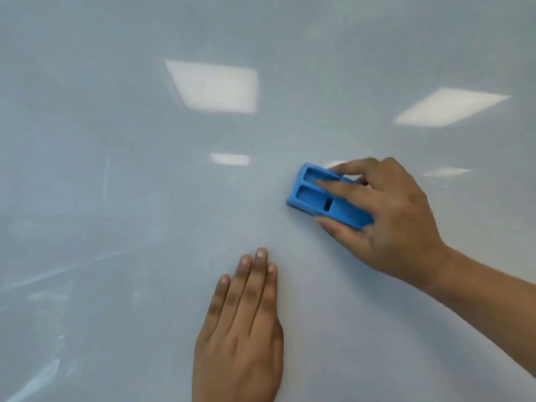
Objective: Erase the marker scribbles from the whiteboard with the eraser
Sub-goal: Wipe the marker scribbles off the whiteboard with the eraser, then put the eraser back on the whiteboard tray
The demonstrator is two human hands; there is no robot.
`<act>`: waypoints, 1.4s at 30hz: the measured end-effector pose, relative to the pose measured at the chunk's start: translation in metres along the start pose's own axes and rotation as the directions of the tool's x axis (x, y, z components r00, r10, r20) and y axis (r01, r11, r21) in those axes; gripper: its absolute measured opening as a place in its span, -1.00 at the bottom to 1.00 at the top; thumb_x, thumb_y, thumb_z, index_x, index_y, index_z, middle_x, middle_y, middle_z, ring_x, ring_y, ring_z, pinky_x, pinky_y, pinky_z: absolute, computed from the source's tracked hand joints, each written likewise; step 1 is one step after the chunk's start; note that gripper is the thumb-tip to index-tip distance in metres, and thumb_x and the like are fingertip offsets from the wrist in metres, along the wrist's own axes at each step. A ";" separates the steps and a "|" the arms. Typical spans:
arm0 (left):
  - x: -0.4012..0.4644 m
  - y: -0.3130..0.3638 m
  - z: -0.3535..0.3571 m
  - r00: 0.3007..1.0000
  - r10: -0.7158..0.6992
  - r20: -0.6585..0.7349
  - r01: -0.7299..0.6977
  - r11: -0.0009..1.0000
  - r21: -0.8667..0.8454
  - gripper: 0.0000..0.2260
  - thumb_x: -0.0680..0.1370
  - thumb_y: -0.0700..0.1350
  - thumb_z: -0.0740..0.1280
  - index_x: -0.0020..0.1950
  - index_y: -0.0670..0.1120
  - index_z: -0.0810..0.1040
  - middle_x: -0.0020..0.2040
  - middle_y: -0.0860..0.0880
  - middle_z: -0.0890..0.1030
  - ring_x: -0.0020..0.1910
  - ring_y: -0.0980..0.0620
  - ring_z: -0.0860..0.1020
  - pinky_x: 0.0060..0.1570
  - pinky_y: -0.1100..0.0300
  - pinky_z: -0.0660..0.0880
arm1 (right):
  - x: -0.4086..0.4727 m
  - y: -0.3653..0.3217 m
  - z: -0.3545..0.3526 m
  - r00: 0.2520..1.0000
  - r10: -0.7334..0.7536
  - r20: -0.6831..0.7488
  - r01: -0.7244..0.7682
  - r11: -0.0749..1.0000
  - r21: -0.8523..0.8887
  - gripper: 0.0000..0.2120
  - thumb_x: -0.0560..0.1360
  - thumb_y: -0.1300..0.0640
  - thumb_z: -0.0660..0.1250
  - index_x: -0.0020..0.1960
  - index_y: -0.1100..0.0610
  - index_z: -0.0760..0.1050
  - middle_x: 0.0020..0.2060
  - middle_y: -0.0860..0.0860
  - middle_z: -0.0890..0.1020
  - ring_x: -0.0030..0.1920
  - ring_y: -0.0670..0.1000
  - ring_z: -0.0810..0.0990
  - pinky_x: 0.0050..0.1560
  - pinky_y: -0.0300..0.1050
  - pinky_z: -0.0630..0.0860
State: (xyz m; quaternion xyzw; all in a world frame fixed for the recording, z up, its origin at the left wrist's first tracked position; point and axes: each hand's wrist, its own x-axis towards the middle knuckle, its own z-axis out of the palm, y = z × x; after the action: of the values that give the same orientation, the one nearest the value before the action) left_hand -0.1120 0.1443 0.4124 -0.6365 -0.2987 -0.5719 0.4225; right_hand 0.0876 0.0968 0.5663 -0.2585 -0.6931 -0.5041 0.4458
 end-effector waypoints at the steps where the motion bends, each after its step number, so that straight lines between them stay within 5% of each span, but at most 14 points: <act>1: 0.002 0.000 0.002 1.000 0.006 -0.009 -0.006 1.000 0.017 -0.54 0.52 -0.23 0.15 0.42 -0.20 0.48 0.46 -0.12 0.45 0.48 -0.06 0.38 0.46 0.00 0.29 | 0.031 0.018 -0.001 0.995 0.062 -0.076 -0.063 0.998 -0.016 -0.59 0.45 -0.16 0.43 0.19 0.07 0.62 0.13 0.07 0.59 -0.01 0.16 0.54 0.00 0.10 0.51; 5: 0.007 -0.005 0.008 0.998 0.024 -0.055 -0.020 0.998 0.062 -0.53 0.46 -0.22 0.14 0.37 -0.16 0.46 0.40 -0.09 0.49 0.43 -0.03 0.40 0.42 0.04 0.27 | 0.112 0.094 -0.027 0.801 0.510 -0.312 -0.519 0.853 0.062 -0.56 0.43 -0.19 0.46 0.20 0.01 0.55 0.20 0.01 0.51 0.20 0.05 0.52 0.12 -0.13 0.42; 8: 0.008 -0.005 0.007 0.997 0.013 -0.070 -0.007 0.997 0.077 -0.54 0.46 -0.24 0.15 0.37 -0.16 0.46 0.40 -0.09 0.50 0.44 -0.03 0.40 0.42 0.05 0.27 | 0.118 0.096 -0.028 0.726 0.597 -0.342 -0.613 0.787 0.075 -0.54 0.41 -0.19 0.47 0.20 0.02 0.55 0.20 0.00 0.50 0.20 0.02 0.52 0.15 -0.14 0.46; 10: 0.009 -0.002 0.005 0.997 -0.017 -0.070 0.022 0.997 0.068 -0.54 0.48 -0.25 0.18 0.40 -0.18 0.46 0.42 -0.10 0.48 0.45 -0.03 0.39 0.44 0.03 0.28 | 0.099 0.060 -0.013 0.802 0.523 -0.289 -0.531 0.845 0.056 -0.57 0.38 -0.17 0.47 0.16 0.01 0.59 0.11 0.00 0.53 0.12 0.05 0.54 0.11 -0.08 0.50; 13: 0.007 -0.002 -0.002 1.000 -0.024 -0.015 0.025 0.999 0.037 -0.54 0.54 -0.21 0.17 0.44 -0.21 0.46 0.47 -0.14 0.44 0.48 -0.07 0.37 0.45 -0.02 0.29 | 0.032 -0.013 0.008 0.990 0.130 -0.046 -0.128 0.991 0.037 -0.62 0.37 -0.09 0.49 0.12 0.05 0.64 0.04 0.03 0.59 -0.04 0.11 0.53 -0.03 0.01 0.50; 16: 0.007 -0.004 -0.005 0.998 -0.025 0.052 0.024 0.999 0.031 -0.55 0.58 -0.19 0.14 0.47 -0.23 0.41 0.52 -0.15 0.37 0.52 -0.10 0.33 0.50 -0.05 0.24 | -0.006 -0.016 -0.004 0.973 -0.166 0.163 0.165 0.986 0.022 -0.64 0.43 -0.08 0.49 0.13 0.08 0.65 0.06 0.09 0.63 -0.13 0.15 0.54 -0.10 0.06 0.51; 19: 0.006 -0.003 -0.007 0.998 -0.035 0.052 0.035 0.999 -0.012 -0.55 0.60 -0.19 0.16 0.49 -0.24 0.38 0.54 -0.15 0.33 0.54 -0.10 0.29 0.54 -0.05 0.19 | 0.000 0.057 -0.041 0.994 0.111 0.015 -0.109 0.987 -0.118 -0.60 0.43 -0.14 0.44 0.12 0.11 0.60 0.02 0.14 0.57 -0.03 0.17 0.55 0.00 0.06 0.52; 21: 0.006 -0.003 -0.008 0.997 -0.041 0.062 0.042 0.999 -0.019 -0.54 0.60 -0.20 0.17 0.51 -0.24 0.35 0.56 -0.15 0.31 0.56 -0.10 0.26 0.55 -0.06 0.18 | -0.017 0.107 -0.065 0.891 0.420 -0.175 -0.442 0.889 -0.118 -0.53 0.41 -0.19 0.44 0.12 0.14 0.54 0.06 0.18 0.53 0.03 0.11 0.52 0.08 0.04 0.50; 23: 0.005 -0.002 -0.008 0.996 -0.043 0.077 0.045 0.999 -0.023 -0.53 0.60 -0.21 0.19 0.52 -0.24 0.33 0.56 -0.16 0.29 0.57 -0.11 0.24 0.55 -0.07 0.17 | -0.058 0.123 -0.079 0.649 0.699 -0.299 -0.737 0.676 -0.018 -0.46 0.39 -0.24 0.41 0.13 0.15 0.50 0.09 0.12 0.48 0.04 0.00 0.48 0.19 0.09 0.52; 26: 0.003 0.002 -0.006 0.996 -0.051 0.071 0.053 0.998 -0.027 -0.54 0.61 -0.22 0.19 0.53 -0.26 0.32 0.57 -0.17 0.28 0.57 -0.12 0.22 0.56 -0.08 0.16 | -0.141 0.065 -0.065 0.348 0.859 -0.375 -0.909 0.408 0.090 -0.42 0.35 -0.29 0.36 0.11 0.16 0.46 0.06 0.00 0.39 0.01 -0.09 0.42 0.22 0.06 0.52; 29: 0.003 0.005 -0.006 0.995 -0.079 0.065 0.083 0.995 -0.058 -0.54 0.62 -0.24 0.17 0.53 -0.27 0.30 0.58 -0.19 0.24 0.58 -0.14 0.21 0.57 -0.08 0.13 | -0.221 -0.063 -0.030 0.470 0.855 -0.220 -0.847 0.507 0.159 -0.56 0.35 -0.21 0.39 -0.01 0.11 0.44 -0.02 -0.02 0.40 -0.08 -0.07 0.46 0.02 -0.22 0.48; 32: 0.004 0.006 -0.013 0.992 -0.071 0.101 0.082 0.991 -0.110 -0.56 0.63 -0.26 0.16 0.53 -0.24 0.32 0.58 -0.20 0.24 0.58 -0.13 0.19 0.58 -0.03 0.09 | -0.264 -0.163 -0.011 0.651 0.729 0.212 -0.759 0.637 0.139 -0.64 0.32 -0.14 0.49 -0.01 0.00 0.48 -0.01 -0.17 0.42 0.03 -0.16 0.50 -0.04 -0.37 0.44; 36: -0.014 0.005 -0.045 0.940 0.104 0.325 -0.015 0.964 -0.266 -0.57 0.63 -0.08 0.24 0.49 -0.17 0.38 0.57 -0.14 0.29 0.59 -0.10 0.18 0.57 0.00 0.12 | -0.252 -0.185 -0.022 0.629 0.675 0.385 -0.758 0.643 0.112 -0.62 0.35 -0.16 0.46 0.12 -0.09 0.55 0.09 -0.25 0.48 0.12 -0.17 0.49 0.07 -0.19 0.50; 42: -0.101 0.009 -0.110 0.605 0.444 0.661 -0.016 0.837 -0.547 -0.24 0.42 0.43 0.28 0.50 0.07 0.32 0.52 0.11 0.38 0.50 0.15 0.32 0.48 0.18 0.15 | -0.237 -0.224 -0.053 0.599 0.496 0.628 -0.679 0.731 0.070 -0.55 0.38 -0.29 0.41 0.19 -0.15 0.44 0.13 -0.35 0.50 0.08 -0.23 0.47 0.16 -0.28 0.38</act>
State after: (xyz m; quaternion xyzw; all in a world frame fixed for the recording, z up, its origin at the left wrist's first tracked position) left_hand -0.1735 0.0533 0.3099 -0.9361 -0.2064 -0.2405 0.1526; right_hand 0.0372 -0.0108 0.2581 -0.5412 -0.7346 -0.1122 0.3936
